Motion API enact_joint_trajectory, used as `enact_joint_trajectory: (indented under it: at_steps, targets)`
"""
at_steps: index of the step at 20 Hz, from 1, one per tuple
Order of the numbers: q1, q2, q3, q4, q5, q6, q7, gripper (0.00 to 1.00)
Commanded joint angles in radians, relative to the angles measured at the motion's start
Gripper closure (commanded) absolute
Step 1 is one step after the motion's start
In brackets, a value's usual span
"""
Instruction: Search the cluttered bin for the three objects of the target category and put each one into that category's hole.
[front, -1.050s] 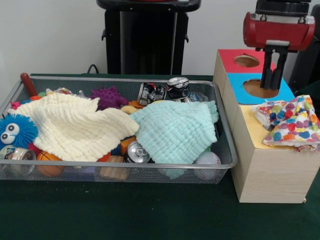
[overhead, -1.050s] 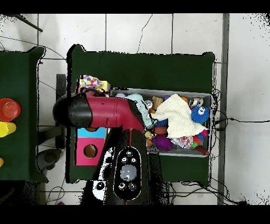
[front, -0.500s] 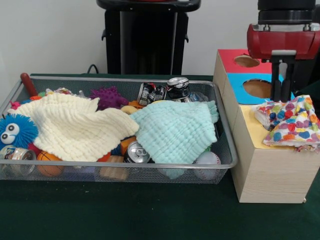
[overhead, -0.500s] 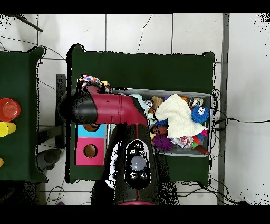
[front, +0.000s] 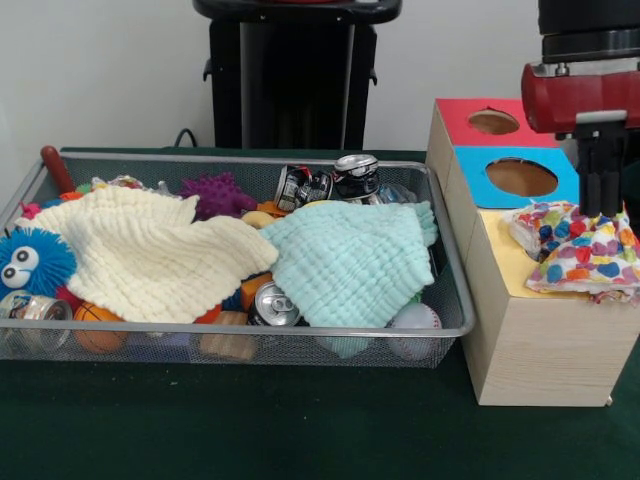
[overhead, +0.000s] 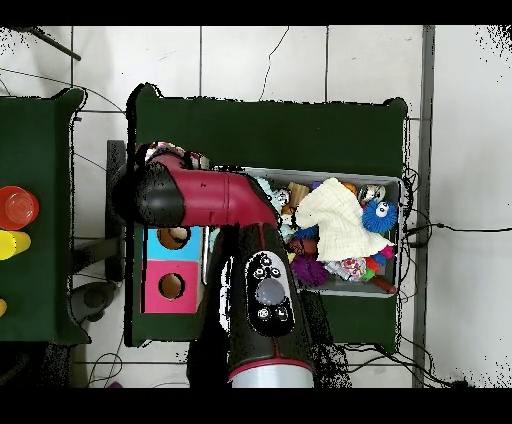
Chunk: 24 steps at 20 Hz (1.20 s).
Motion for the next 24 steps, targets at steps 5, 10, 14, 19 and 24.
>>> enact_joint_trajectory:
  at_steps: [5,10,14,19,24]
  targets:
    - [-0.065,0.083,0.155,0.103,-0.053,0.039,-0.005,1.0]
    - [-0.067,0.109,0.164,0.09,-0.066,0.051,-0.011,1.0]
    - [-0.069,0.117,0.168,0.081,-0.07,0.066,-0.018,1.0]
    - [-0.072,0.134,0.174,0.079,-0.071,0.076,-0.019,1.0]
    - [-0.081,0.149,0.19,0.074,-0.07,0.127,-0.024,1.0]
